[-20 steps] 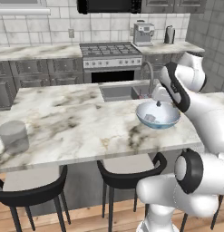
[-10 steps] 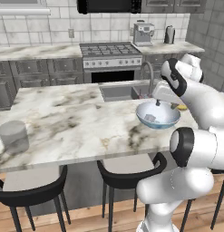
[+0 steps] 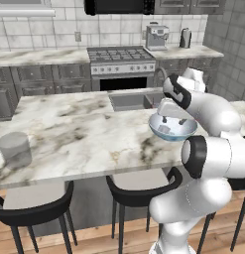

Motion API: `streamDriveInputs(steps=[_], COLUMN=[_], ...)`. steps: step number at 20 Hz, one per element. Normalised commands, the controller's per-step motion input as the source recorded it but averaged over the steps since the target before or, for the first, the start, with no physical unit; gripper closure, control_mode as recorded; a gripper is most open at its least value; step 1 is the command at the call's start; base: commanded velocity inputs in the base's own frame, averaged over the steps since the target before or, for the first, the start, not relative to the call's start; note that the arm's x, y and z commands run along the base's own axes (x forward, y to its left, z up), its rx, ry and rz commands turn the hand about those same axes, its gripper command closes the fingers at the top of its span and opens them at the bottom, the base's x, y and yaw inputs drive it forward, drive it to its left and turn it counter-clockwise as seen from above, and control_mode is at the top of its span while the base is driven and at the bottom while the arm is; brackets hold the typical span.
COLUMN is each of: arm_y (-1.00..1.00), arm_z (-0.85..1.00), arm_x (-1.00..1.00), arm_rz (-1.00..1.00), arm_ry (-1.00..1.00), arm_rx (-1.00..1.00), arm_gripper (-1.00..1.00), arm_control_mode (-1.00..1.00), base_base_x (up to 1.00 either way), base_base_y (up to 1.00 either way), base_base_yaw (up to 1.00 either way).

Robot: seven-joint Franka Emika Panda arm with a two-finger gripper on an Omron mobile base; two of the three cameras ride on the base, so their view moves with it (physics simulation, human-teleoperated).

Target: There are two ice cubes in the ice bowl. Place both ice cubes in the glass cup.

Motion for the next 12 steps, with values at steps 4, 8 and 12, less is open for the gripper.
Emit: streamDriveInputs(steps=[4,8,12], arm_y=[-0.02,-0.07,0.0], arm_z=[-0.17,-0.18,-0.24], arm_x=[0.18,0.21,0.34], arm_rz=[0.0,0.01,0.0], arm_ry=[0.0,0.0,0.0], arm_rx=[0.0,0.0,0.02], arm_gripper=[-1.0,-1.0,-1.0], arm_control_mode=[-1.0,-1.0,-1.0], base_base_x=[0.0,0.0,0.0], base_base_y=[0.0,0.0,0.0], base_base_yaw=[0.0,0.0,0.0])
